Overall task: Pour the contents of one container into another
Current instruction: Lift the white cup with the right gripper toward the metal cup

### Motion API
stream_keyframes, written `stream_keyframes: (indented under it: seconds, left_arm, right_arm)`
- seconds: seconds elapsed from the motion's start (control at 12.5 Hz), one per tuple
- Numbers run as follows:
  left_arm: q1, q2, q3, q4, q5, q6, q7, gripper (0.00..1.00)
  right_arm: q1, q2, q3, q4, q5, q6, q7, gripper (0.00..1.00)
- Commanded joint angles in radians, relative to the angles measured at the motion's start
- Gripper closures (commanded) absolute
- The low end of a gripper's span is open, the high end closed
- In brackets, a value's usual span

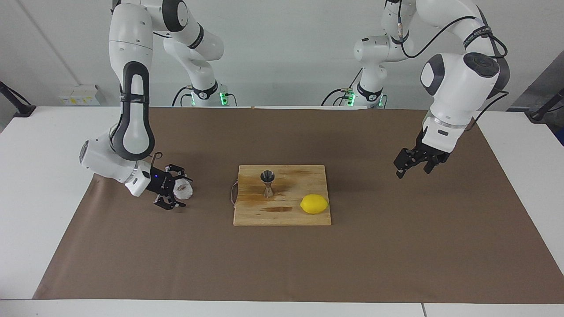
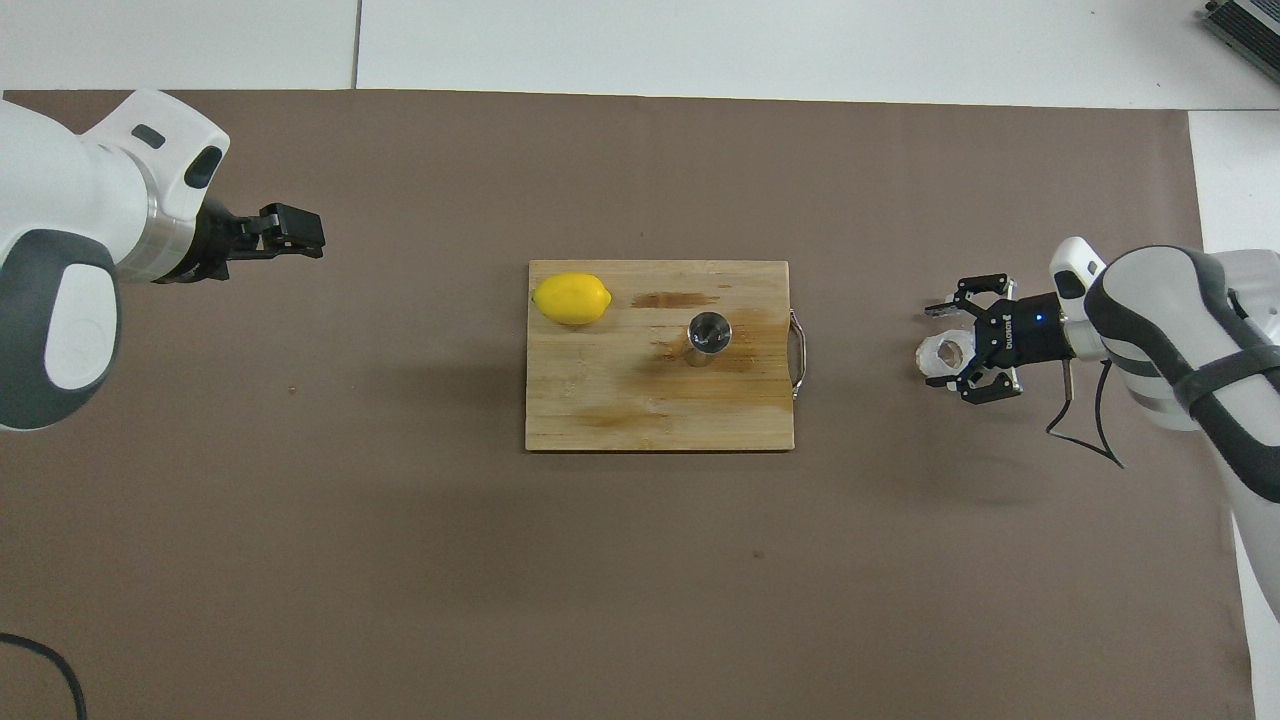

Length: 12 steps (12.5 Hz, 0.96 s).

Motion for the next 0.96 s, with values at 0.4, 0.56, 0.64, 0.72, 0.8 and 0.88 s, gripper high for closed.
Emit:
stream_keyframes:
  seconds: [0.4, 0.56, 0.64, 0.72, 0.8, 0.88]
  left_arm:
    - [0.019, -0.058, 0.057, 0.138, 0.014, -0.272, 0.195, 0.00]
    - [0.008, -0.061, 0.087, 0.158, 0.011, -0.342, 0.236, 0.00]
    - [0.008, -0.073, 0.087, 0.165, 0.010, -0.371, 0.240, 0.00]
    - [0.005, -0.105, 0.090, 0.160, 0.010, -0.384, 0.250, 0.00]
    - [0.004, -0.139, 0.099, 0.139, 0.010, -0.389, 0.287, 0.00]
    - [0.005, -0.161, 0.099, 0.114, 0.010, -0.396, 0.308, 0.00]
  right_arm:
    - [-0.027, -0.018, 0.004, -0.070, 0.041, 0.015, -0.107, 0.22]
    - [-0.025, -0.017, 0.005, -0.069, 0.041, 0.016, -0.104, 0.53]
    - [-0.025, -0.018, 0.004, -0.067, 0.043, 0.016, -0.104, 0.62]
    - [-0.027, -0.017, 0.005, -0.063, 0.043, 0.015, -0.104, 0.63]
    - [-0.028, -0.017, 0.005, -0.047, 0.050, 0.015, -0.101, 0.63]
    - [-0.015, -0.023, 0.005, -0.029, 0.062, 0.011, -0.095, 0.63]
